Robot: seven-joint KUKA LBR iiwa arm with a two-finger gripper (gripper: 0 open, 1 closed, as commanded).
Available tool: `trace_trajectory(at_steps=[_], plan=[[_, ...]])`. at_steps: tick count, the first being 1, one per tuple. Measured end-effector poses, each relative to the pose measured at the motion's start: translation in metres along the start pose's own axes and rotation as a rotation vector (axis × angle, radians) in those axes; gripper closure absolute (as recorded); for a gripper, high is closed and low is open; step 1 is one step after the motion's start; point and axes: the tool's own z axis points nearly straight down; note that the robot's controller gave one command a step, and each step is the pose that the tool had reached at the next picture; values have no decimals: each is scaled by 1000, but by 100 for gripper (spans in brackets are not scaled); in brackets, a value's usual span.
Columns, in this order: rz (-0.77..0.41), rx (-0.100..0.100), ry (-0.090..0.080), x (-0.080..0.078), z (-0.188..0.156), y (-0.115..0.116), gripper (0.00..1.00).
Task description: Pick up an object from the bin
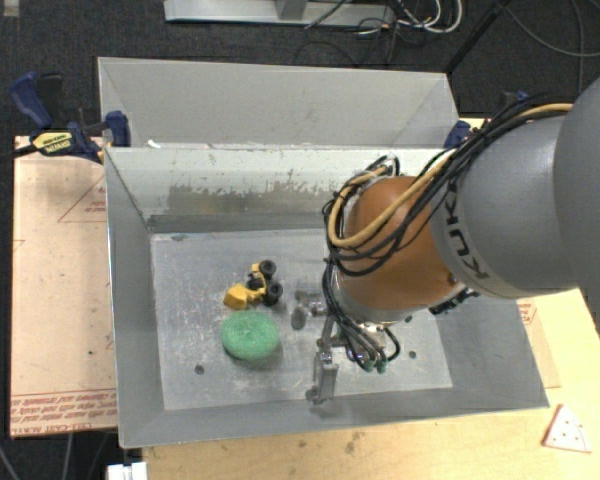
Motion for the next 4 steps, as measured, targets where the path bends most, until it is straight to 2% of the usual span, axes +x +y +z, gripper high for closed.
trace_trajectory(at_steps=[1, 2, 3, 4], plan=[[0, 0, 0, 0, 0, 0, 0], [84, 0, -6, -25, 38, 47, 0], [142, 0, -2, -42, 60, 69, 100], [142, 0, -2, -42, 60, 69, 100]])
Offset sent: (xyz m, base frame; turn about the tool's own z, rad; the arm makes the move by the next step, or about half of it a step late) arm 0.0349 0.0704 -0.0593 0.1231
